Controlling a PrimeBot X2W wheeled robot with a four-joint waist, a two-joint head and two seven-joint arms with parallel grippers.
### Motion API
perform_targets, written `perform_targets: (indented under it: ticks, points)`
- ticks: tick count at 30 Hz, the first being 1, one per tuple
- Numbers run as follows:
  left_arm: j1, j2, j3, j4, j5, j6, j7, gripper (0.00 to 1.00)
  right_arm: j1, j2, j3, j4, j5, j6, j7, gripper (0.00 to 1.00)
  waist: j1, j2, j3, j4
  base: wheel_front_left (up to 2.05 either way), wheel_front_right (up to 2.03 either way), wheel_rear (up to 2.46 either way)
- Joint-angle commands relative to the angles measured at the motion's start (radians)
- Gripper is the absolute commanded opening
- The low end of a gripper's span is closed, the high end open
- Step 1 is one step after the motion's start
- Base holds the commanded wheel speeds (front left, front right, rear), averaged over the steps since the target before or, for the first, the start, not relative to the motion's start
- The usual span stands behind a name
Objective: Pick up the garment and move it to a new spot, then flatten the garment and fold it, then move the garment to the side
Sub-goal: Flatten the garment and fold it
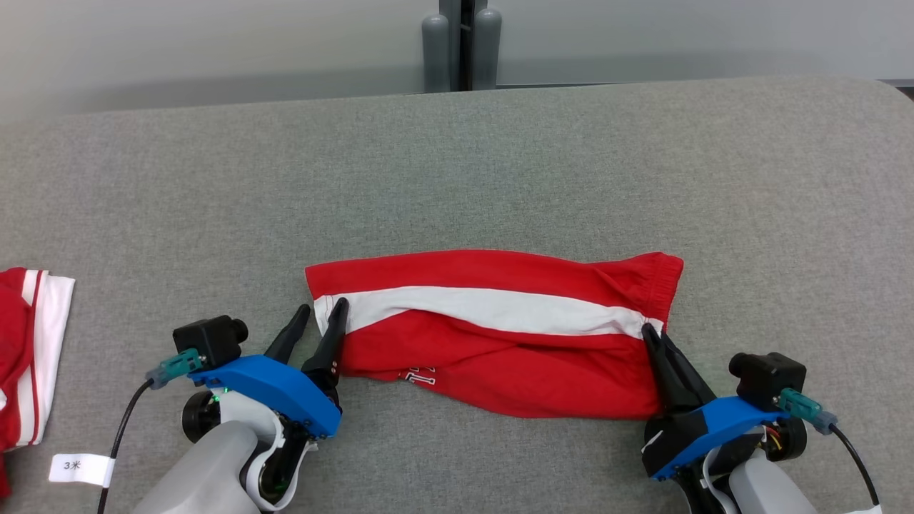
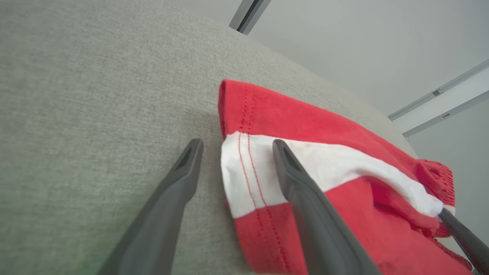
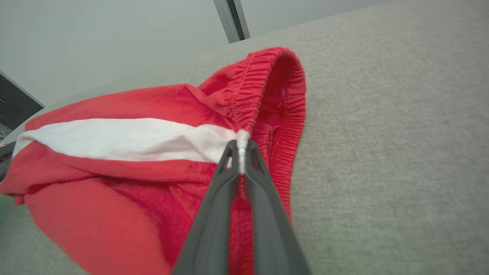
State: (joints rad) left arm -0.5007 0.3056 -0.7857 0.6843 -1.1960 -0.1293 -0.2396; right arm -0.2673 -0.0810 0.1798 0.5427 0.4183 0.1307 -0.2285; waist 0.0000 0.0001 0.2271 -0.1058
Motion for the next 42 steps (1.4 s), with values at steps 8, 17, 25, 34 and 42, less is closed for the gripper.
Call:
perform_targets:
  ticks: [8,17,25,34,42]
  points:
    - [-0.037,0.023,-0.078,-0.011,-0.055,-0.003,-0.017,1.0,-0.015,0.009,0.007,-0.002,-0.006,0.0,0.001,0.0,0.0,-0.0001,0.011,-0.007,0.0,0.0,0.0]
    - [-0.062,0.048,-0.064,-0.065,-0.02,-0.003,-0.027,0.0,-0.028,0.015,0.003,-0.007,-0.003,0.0,-0.012,0.0,0.0,-0.0001,0.005,0.004,0.0,0.0,0.0]
    - [-0.068,0.089,0.023,-0.208,0.096,-0.003,-0.027,0.0,-0.094,-0.003,0.014,-0.08,0.032,0.0,-0.032,0.0,0.0,-0.0001,-0.067,0.044,0.0,0.0,0.0]
    - [-0.19,0.22,0.047,-0.325,0.135,-0.003,-0.027,0.0,-0.263,-0.085,0.067,-0.189,0.122,0.0,-0.005,0.0,0.0,-0.0001,-0.186,0.077,0.0,0.0,0.0]
    - [-0.282,0.3,0.062,-0.365,0.133,-0.001,0.008,0.0,-0.358,-0.128,0.059,-0.263,0.178,0.0,0.053,0.0,0.0,-0.0001,-0.217,0.107,0.0,0.0,0.0]
